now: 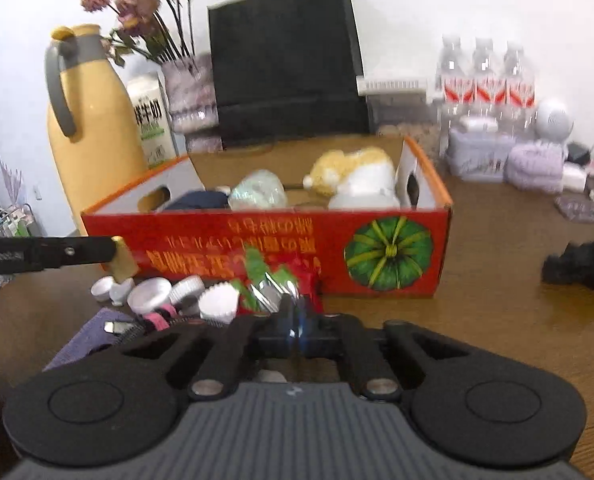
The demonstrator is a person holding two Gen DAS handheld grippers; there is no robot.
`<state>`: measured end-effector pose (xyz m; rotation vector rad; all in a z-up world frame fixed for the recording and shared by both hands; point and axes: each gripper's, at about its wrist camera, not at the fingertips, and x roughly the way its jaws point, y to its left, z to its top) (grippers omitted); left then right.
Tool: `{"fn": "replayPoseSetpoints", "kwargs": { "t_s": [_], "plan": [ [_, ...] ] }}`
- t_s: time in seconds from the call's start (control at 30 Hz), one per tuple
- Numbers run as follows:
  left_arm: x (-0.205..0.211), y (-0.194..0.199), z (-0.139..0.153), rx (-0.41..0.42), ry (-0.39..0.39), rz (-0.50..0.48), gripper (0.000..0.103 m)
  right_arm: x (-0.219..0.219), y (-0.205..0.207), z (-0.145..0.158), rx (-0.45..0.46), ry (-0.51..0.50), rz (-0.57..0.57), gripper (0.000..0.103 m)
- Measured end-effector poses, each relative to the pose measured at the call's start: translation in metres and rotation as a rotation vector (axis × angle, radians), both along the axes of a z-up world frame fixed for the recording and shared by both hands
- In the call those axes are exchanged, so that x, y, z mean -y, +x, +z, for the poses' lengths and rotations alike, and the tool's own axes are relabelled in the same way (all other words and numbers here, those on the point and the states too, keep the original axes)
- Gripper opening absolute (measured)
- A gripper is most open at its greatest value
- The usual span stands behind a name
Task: Organize objects
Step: 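Grasp a small yellow item with the left tool while the right tool grasps the red-green ribbon bow, then carry the ribbon bow into the box with the right tool while the left tool carries the yellow item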
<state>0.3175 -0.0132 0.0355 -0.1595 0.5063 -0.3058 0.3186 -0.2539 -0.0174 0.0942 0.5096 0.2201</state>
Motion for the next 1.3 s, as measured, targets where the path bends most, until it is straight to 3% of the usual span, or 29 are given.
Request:
{"fn": "replayPoseSetpoints", "kwargs": {
  "t_s": [0.1,0.17,0.23,0.27,0.33,0.37,0.5,0.63,0.73,0.83,0.93,1.0,1.1,1.17,1.3],
  "plan": [
    [-0.009,-0.032,0.012,0.025,-0.081,0.013,0.01,-0.003,-0.012,0.01,0.058,-0.037,-0.016,0.003],
    [-0.008,-0.052,0.016,0.035,-0.077,0.001,0.01,-0.002,-0.019,0.015,0.088,-0.036,-0.017,0.009],
    [-0.005,-0.066,0.018,0.037,-0.051,-0.004,0.01,0.0,-0.016,0.018,0.094,-0.008,-0.003,0.062],
    [-0.003,-0.07,0.018,0.031,-0.028,-0.001,0.01,-0.001,-0.011,0.019,0.099,-0.001,-0.013,0.101],
    [0.0,-0.074,0.018,0.028,0.0,0.014,0.01,-0.008,0.005,0.019,0.074,-0.036,-0.01,0.086],
    [0.0,-0.074,0.017,0.024,0.008,0.023,0.01,-0.013,0.017,0.017,0.029,-0.054,-0.004,0.065],
    [-0.001,-0.076,0.015,-0.014,0.039,0.061,0.01,-0.017,0.047,-0.003,-0.12,-0.065,0.008,0.042],
    [-0.003,-0.09,0.013,-0.046,0.071,0.061,0.01,-0.005,0.011,0.013,-0.065,0.037,0.027,0.039],
    [-0.006,-0.106,0.007,-0.151,0.03,0.003,0.01,0.007,-0.048,0.045,0.041,0.1,0.036,0.039],
    [-0.006,-0.135,0.008,-0.167,-0.007,-0.027,0.01,0.019,-0.117,0.059,0.096,0.195,0.054,0.04],
    [-0.003,-0.164,0.016,-0.163,-0.063,-0.124,0.01,0.024,-0.17,0.049,0.064,0.247,0.049,0.041],
    [0.003,-0.176,0.019,-0.157,-0.058,-0.185,0.01,0.026,-0.19,0.04,0.019,0.248,0.062,0.041],
    [0.008,-0.176,0.028,-0.122,-0.039,-0.196,0.01,0.027,-0.197,0.038,-0.001,0.213,0.044,0.041],
    [0.006,-0.162,0.038,-0.09,-0.038,-0.182,0.01,0.03,-0.191,0.051,0.04,0.21,0.041,0.041],
    [0.002,-0.09,0.081,0.015,-0.028,-0.162,0.01,0.032,-0.137,0.101,0.144,0.16,0.116,0.04]
  ]
}}
